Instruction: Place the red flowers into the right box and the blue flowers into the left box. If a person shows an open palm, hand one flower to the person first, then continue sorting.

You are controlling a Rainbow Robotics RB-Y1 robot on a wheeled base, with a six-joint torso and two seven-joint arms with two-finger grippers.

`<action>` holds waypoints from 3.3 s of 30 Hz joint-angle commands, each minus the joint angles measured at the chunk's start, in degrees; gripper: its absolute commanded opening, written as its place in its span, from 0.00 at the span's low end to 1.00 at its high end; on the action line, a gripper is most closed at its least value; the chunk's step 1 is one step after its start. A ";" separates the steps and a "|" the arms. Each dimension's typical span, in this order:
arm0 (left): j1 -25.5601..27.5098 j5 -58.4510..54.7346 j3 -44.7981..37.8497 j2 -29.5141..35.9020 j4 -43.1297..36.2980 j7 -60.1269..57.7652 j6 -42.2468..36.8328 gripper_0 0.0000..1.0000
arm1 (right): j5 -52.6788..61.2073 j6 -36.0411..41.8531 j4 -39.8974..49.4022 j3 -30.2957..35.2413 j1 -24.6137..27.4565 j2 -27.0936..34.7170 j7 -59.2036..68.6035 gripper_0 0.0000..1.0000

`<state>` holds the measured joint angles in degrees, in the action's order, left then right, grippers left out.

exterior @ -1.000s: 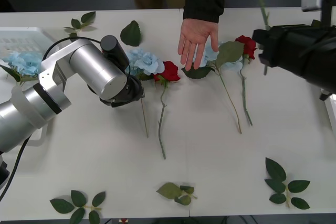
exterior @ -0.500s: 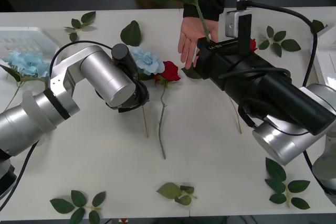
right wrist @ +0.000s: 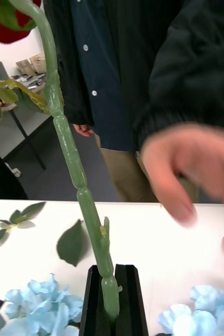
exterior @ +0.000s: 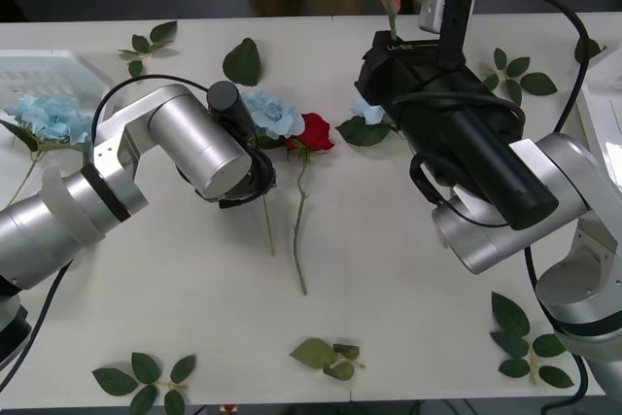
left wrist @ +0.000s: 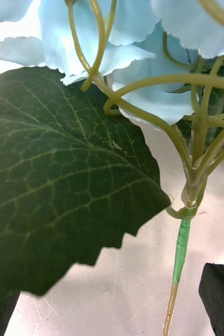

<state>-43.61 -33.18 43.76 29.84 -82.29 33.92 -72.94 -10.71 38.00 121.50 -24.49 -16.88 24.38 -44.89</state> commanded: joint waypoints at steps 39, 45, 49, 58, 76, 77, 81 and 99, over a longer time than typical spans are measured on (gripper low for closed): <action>0.64 -0.83 0.89 -0.22 -0.94 -2.02 2.36 1.00 | -2.21 0.23 -1.44 0.59 -2.90 -2.23 2.71 1.00; 0.72 -0.83 0.89 -0.22 -0.94 -2.11 2.36 1.00 | -2.21 0.23 -1.44 0.50 -2.90 -2.23 2.71 1.00; 0.72 -0.83 0.89 -0.22 -0.94 -2.02 2.36 1.00 | -1.69 0.23 -1.08 0.50 -2.19 -1.53 2.88 1.00; 0.72 -0.92 0.89 -0.22 -0.94 -2.02 2.36 1.00 | 26.79 1.64 2.52 7.44 2.02 11.48 1.39 1.00; 0.90 1.01 1.94 -0.14 -0.76 -1.93 2.36 1.00 | 53.24 36.71 -33.60 29.85 -10.46 8.05 -33.50 1.00; 0.99 1.28 1.94 -0.14 -0.68 -1.93 2.36 1.00 | 51.57 34.33 -36.59 29.85 -11.25 7.00 -36.14 1.00; 1.60 2.51 2.21 -0.05 -0.68 -1.84 2.45 1.00 | 45.16 27.48 -43.36 29.50 -14.24 2.86 -40.54 1.00; 2.75 5.32 3.35 0.04 -0.68 -1.23 2.80 0.32 | 23.10 19.39 -59.00 27.39 -25.57 -7.86 -39.39 1.00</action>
<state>-41.60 -28.75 45.89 29.83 -82.26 33.92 -70.80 13.55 58.29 62.92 4.30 -40.17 17.16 -84.37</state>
